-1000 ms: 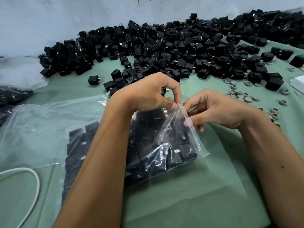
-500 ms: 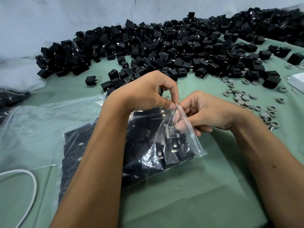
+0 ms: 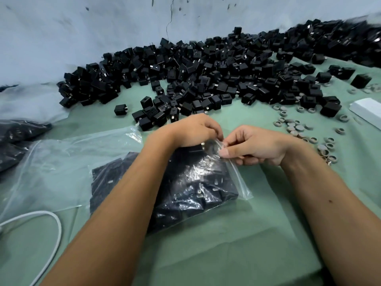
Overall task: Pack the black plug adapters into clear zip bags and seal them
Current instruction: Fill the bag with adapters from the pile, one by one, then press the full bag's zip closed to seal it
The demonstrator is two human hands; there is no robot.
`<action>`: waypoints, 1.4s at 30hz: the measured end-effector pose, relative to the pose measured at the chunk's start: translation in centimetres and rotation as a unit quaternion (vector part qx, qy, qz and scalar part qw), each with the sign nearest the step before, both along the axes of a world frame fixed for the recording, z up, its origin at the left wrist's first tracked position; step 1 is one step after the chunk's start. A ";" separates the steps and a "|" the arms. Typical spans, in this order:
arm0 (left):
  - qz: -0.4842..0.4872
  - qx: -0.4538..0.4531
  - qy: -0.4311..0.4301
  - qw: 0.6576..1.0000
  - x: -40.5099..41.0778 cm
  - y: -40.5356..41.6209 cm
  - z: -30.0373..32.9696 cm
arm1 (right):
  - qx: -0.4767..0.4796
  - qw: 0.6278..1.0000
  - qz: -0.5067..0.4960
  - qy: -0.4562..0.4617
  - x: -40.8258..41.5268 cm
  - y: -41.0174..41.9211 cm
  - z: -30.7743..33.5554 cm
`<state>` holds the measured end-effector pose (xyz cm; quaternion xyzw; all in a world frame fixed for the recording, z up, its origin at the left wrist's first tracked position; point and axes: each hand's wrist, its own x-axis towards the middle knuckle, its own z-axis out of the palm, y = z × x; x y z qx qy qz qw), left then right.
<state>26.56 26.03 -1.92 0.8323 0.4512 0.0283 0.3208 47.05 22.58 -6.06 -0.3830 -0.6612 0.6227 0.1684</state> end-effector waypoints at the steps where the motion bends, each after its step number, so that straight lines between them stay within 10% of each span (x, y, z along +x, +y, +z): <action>1: -0.003 -0.008 -0.002 1.000 0.3 -0.1 0.1 | -0.006 1.000 -0.005 -0.002 -0.1 -0.1 0.1; 21: 0.013 -0.054 0.036 0.998 -1.0 1.1 0.7 | 0.129 0.959 -0.192 -0.167 -1.8 1.4 2.6; 35: 0.117 -0.030 0.029 0.992 -8.9 -1.1 0.1 | 0.233 0.951 -0.134 -0.155 -7.5 2.9 2.5; 42: 0.069 -0.014 -0.162 0.984 -6.5 -1.0 -0.6 | 0.213 0.946 -0.136 -0.202 -3.9 1.5 1.9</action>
